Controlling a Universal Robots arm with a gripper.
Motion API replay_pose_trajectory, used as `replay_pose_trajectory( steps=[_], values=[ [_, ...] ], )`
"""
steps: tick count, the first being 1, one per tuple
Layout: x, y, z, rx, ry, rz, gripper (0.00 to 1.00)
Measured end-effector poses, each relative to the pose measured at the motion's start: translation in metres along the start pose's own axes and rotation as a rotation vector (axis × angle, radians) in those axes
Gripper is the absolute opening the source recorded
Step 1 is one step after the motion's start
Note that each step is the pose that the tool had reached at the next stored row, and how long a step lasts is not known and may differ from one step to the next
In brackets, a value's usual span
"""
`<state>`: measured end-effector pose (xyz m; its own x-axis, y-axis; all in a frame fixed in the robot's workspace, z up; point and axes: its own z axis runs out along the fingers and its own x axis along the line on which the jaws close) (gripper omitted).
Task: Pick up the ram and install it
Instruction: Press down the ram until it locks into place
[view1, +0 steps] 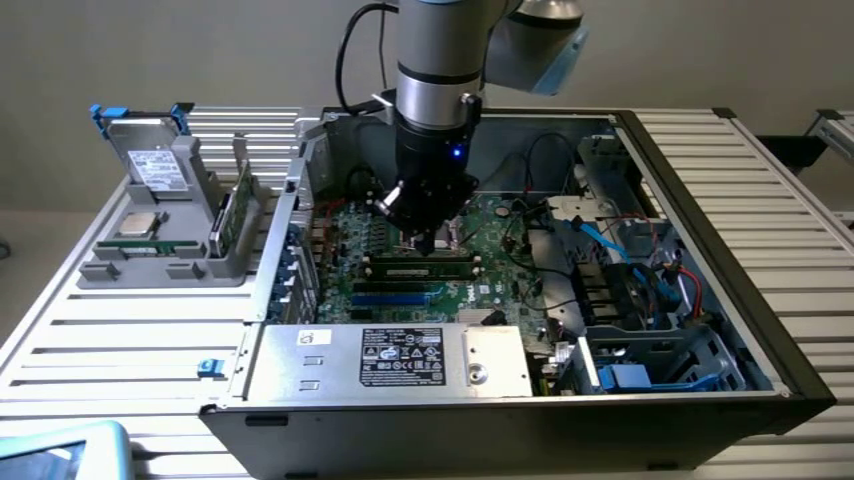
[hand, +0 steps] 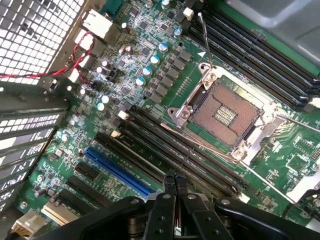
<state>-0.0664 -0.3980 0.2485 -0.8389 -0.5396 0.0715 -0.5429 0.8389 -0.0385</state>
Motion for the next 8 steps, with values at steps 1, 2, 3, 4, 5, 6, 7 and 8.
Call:
replay_pose_trajectory(
  steps=[1, 2, 3, 4, 5, 6, 7, 8],
  values=[
    [0.0000, 0.0000, 0.0000, 0.0010, 0.0001, 0.010, 0.11],
    [0.0000, 0.0000, 0.0000, 0.0021, 0.0003, 0.020, 0.11],
    [0.0000, 0.0000, 0.0000, 0.0031, 0.0005, 0.029, 0.11],
    [0.0000, 0.0000, 0.0000, 0.0041, 0.0006, 0.039, 0.11],
    [0.0000, 0.0000, 0.0000, 0.0051, 0.0008, 0.049, 0.11],
    [0.0000, 0.0000, 0.0000, 0.0063, 0.0010, 0.059, 0.11],
    [0.0000, 0.0000, 0.0000, 0.0074, 0.0012, 0.069, 0.11],
    [0.0000, 0.0000, 0.0000, 0.0084, 0.0012, 0.078, 0.11]
  ],
)
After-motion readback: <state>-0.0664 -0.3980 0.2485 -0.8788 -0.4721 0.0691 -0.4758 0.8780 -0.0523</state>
